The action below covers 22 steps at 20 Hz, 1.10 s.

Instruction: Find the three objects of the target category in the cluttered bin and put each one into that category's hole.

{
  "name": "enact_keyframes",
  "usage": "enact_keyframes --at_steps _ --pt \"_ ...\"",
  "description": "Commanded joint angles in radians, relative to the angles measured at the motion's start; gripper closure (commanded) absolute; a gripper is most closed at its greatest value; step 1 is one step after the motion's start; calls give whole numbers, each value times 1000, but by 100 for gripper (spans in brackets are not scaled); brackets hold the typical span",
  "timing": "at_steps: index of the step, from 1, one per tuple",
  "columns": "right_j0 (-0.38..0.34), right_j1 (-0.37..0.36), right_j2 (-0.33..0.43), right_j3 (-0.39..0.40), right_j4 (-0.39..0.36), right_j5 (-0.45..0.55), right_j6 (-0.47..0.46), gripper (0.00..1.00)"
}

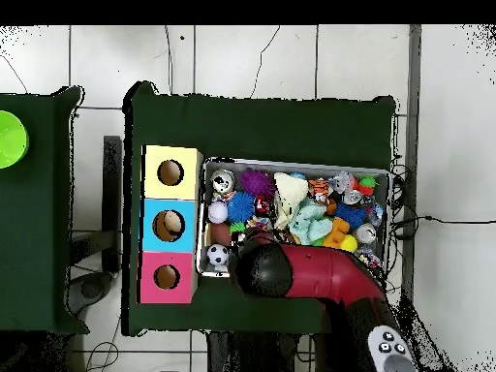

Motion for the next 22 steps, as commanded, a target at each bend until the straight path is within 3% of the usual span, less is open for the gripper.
enact_keyframes --at_steps 1,5,14,17,22 --pt "-49 113 201 -288 -103 196 -307 0" --pt "-87 164 245 -399 -146 268 -356 0" --pt "-207 217 328 -426 -290 306 -484 0" --pt "-214 224 325 -469 -355 371 -557 0" --pt "-248 227 348 -498 -382 430 -624 0"
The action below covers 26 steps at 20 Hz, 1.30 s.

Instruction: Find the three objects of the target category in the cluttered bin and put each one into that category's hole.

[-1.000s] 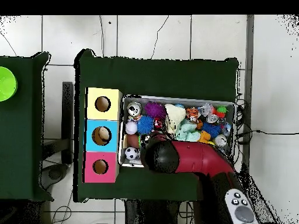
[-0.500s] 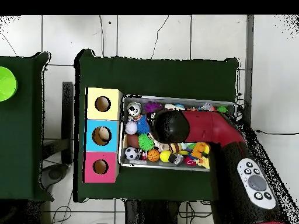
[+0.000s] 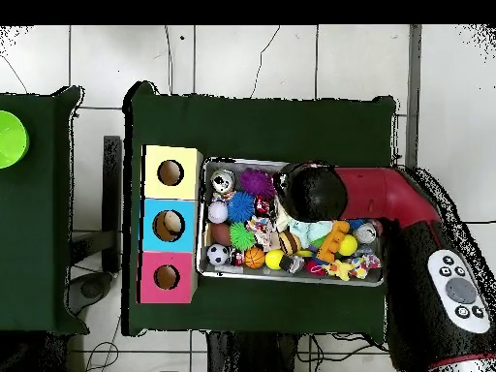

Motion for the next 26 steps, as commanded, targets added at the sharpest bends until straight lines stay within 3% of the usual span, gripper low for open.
enact_keyframes --at_steps 1,5,12,22,26 --pt "-48 55 90 -112 -112 199 -435 0" --pt "-74 107 111 -181 -126 201 -489 0" --pt "-60 163 102 -284 -151 175 -471 0" --pt "-84 208 119 -316 -133 163 -475 0" --pt "-72 215 111 -339 -124 204 -469 0"
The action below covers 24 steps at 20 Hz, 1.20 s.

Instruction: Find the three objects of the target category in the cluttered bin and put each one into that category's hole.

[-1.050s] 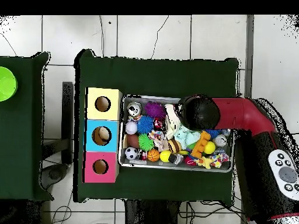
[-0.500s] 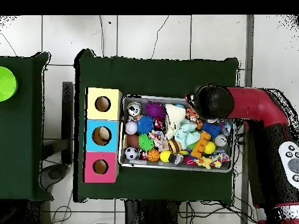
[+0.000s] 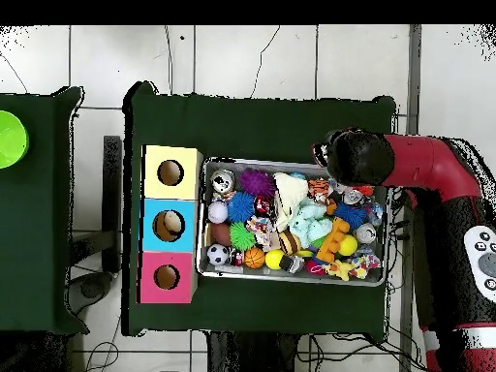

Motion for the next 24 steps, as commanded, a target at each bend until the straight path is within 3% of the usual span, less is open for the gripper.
enact_keyframes --at_steps 1,17,24 --pt "-5 63 49 -54 -30 133 -270 0" --pt "-9 35 5 -3 -1 323 -232 0" --pt "-32 68 39 29 16 243 -178 0"
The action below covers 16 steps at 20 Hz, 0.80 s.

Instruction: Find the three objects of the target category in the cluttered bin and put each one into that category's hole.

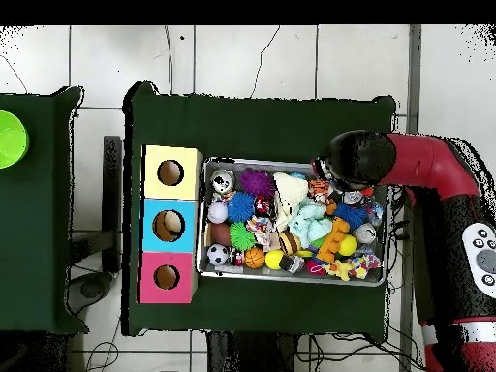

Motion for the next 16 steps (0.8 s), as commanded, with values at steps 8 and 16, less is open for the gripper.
enact_keyframes --at_steps 8,16 --pt "-57 67 62 83 9 -30 -205 0" --pt "-73 110 97 94 63 -16 -180 0"
